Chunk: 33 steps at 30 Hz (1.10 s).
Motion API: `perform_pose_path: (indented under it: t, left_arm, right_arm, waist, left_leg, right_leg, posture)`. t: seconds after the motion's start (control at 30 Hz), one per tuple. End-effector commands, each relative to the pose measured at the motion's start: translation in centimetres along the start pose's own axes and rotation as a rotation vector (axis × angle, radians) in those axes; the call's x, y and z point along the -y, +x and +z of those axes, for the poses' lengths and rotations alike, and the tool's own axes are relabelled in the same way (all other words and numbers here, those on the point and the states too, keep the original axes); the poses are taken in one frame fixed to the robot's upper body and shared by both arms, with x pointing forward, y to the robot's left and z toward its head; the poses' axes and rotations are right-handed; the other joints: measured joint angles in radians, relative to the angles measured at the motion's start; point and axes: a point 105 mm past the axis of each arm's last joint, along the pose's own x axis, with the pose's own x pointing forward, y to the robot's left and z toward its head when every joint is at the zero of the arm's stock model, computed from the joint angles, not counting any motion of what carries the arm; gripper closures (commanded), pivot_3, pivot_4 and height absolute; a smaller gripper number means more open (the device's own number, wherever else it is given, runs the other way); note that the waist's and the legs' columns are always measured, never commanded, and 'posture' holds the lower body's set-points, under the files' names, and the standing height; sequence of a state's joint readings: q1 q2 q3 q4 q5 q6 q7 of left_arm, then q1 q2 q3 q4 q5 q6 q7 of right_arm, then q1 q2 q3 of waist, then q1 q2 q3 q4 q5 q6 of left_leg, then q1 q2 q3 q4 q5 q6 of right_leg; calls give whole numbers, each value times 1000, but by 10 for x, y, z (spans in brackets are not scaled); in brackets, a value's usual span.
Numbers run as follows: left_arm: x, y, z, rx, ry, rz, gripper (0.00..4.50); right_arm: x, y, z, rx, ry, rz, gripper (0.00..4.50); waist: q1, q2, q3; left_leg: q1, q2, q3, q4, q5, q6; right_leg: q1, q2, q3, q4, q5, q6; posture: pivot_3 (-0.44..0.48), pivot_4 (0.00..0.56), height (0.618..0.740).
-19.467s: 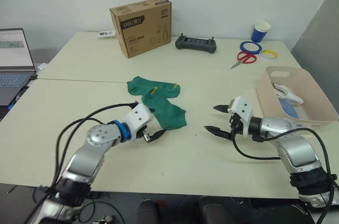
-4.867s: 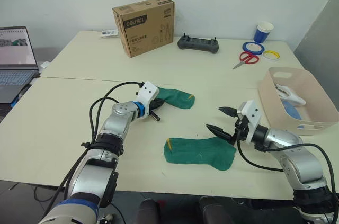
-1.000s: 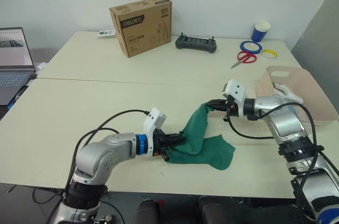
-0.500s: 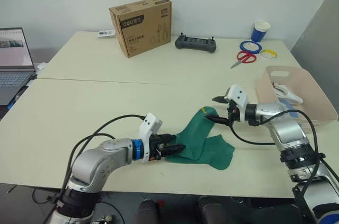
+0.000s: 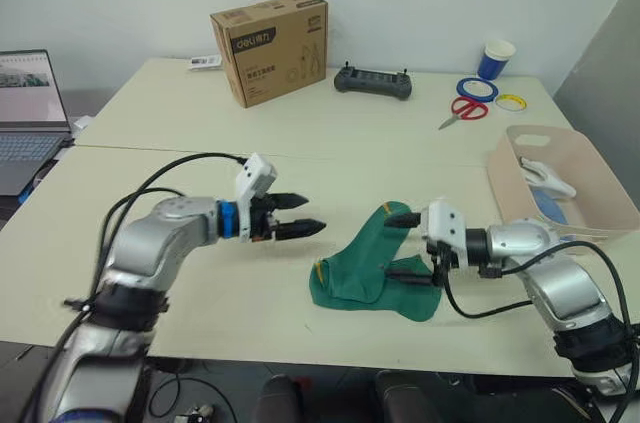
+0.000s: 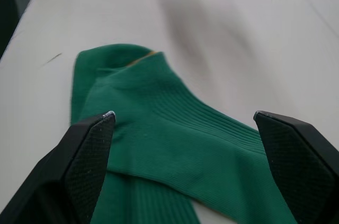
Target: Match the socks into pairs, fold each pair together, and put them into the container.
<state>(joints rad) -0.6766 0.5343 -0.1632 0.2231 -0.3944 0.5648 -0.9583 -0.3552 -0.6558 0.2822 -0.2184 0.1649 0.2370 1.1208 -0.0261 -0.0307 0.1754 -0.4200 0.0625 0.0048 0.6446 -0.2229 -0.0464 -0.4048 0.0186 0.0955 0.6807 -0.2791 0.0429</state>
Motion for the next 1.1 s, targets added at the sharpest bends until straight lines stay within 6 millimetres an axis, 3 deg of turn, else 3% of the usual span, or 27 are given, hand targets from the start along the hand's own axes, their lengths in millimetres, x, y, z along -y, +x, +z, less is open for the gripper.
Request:
perform_pose_path:
  t: [0.03,0.1,0.3,0.53,0.63,1.0,1.1]
  left_arm:
    - [-15,23,0,-29,125,48,336]
    - [-16,43,4,-20,140,41,336]
    - [-5,78,9,-4,161,-16,336]
    - [10,94,-12,-62,175,-81,336]
    - [15,98,-18,-76,178,-90,883]
    - [19,102,-28,-105,162,-104,4309]
    - [19,101,-30,-110,160,-107,4460]
  right_arm:
    - [-10,7,1,-12,-110,61,0]
    - [-14,13,1,-9,-132,82,0]
    - [-17,22,2,7,-154,102,0]
    - [-17,34,-2,6,-128,69,0]
    - [-16,38,1,28,-108,57,569]
    - [-14,35,4,38,-89,71,4428]
    - [-15,34,4,38,-86,77,4497]
  waist:
    - [-1,0,0]
    - [-3,0,0]
    - [-7,-1,0]
    - [-6,-1,0]
    - [-6,-1,0]
    - [-6,-1,0]
    - [-6,-1,0]
  left_leg:
    - [0,0,0,0,0,0]
    - [-1,0,1,0,0,0]
    - [-1,0,-1,0,0,0]
    - [-1,0,-1,0,0,0]
    - [-1,0,-1,0,0,0]
    - [0,0,-2,0,0,0]
    - [0,0,-2,0,0,0]
  right_leg:
    - [0,0,1,0,0,0]
    - [0,0,1,-1,0,-1]
    - [-1,2,1,0,0,0]
    - [-1,2,1,0,0,0]
    - [-1,2,1,0,0,0]
    - [0,2,1,1,0,0]
    - [0,2,1,1,0,0]
  posture:
    - [0,150,740]
    - [0,150,740]
    - [0,150,740]
    - [0,150,740]
    - [0,150,740]
    - [0,150,740]
    - [0,150,740]
